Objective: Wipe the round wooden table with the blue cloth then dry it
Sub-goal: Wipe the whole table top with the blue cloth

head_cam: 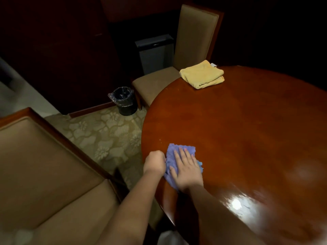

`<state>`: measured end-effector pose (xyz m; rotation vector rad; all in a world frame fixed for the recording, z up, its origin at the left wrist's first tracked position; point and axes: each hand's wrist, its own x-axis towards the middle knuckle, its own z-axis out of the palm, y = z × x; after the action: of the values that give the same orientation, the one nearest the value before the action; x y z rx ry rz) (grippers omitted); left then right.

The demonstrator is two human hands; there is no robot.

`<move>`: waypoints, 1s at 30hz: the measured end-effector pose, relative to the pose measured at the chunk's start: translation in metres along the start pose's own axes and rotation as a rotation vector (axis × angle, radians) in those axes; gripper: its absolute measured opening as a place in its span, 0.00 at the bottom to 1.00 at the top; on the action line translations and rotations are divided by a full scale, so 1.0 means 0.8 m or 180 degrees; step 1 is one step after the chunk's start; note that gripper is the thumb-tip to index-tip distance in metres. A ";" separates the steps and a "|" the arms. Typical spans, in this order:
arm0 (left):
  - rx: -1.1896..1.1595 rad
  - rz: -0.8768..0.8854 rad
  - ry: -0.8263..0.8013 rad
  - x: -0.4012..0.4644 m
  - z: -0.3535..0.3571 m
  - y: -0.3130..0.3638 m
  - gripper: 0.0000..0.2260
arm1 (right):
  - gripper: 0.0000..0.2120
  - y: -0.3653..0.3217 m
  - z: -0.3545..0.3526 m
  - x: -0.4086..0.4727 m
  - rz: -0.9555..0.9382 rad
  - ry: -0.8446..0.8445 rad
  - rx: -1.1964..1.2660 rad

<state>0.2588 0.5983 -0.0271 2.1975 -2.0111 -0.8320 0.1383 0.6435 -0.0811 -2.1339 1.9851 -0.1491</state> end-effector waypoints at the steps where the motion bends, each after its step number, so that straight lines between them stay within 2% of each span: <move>1: 0.0032 0.0046 0.0017 -0.011 0.006 0.007 0.10 | 0.29 0.002 0.000 -0.014 0.0170 0.0014 0.0092; 6: 0.0139 0.0130 0.0011 -0.022 0.017 0.032 0.10 | 0.31 0.005 -0.004 -0.037 0.0731 0.0063 0.0392; 9: 0.0107 0.0199 -0.0037 0.002 0.013 0.041 0.07 | 0.36 0.001 -0.006 -0.023 0.1108 0.0056 0.0721; 11: 0.0135 0.0312 -0.0110 0.028 0.008 0.053 0.07 | 0.32 0.003 -0.004 -0.003 0.1390 0.0238 0.0778; 17: 0.0274 0.0636 -0.0333 0.132 -0.017 0.092 0.07 | 0.34 0.020 -0.015 0.101 0.1923 0.0495 0.0883; 23: 0.0233 0.0784 -0.0401 0.250 -0.056 0.112 0.09 | 0.35 0.032 -0.021 0.228 0.1965 0.0583 0.0675; 27: 0.0036 0.0768 -0.0228 0.332 -0.082 0.118 0.09 | 0.37 0.034 -0.027 0.319 0.2034 0.0552 0.0577; 30: -0.0111 0.0803 -0.0015 0.381 -0.098 0.120 0.10 | 0.41 0.038 -0.031 0.375 0.1886 0.0459 0.0427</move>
<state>0.2071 0.2734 -0.0299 1.8718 -2.1966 -0.8331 0.1272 0.3412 -0.0870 -1.4121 2.5109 -0.3273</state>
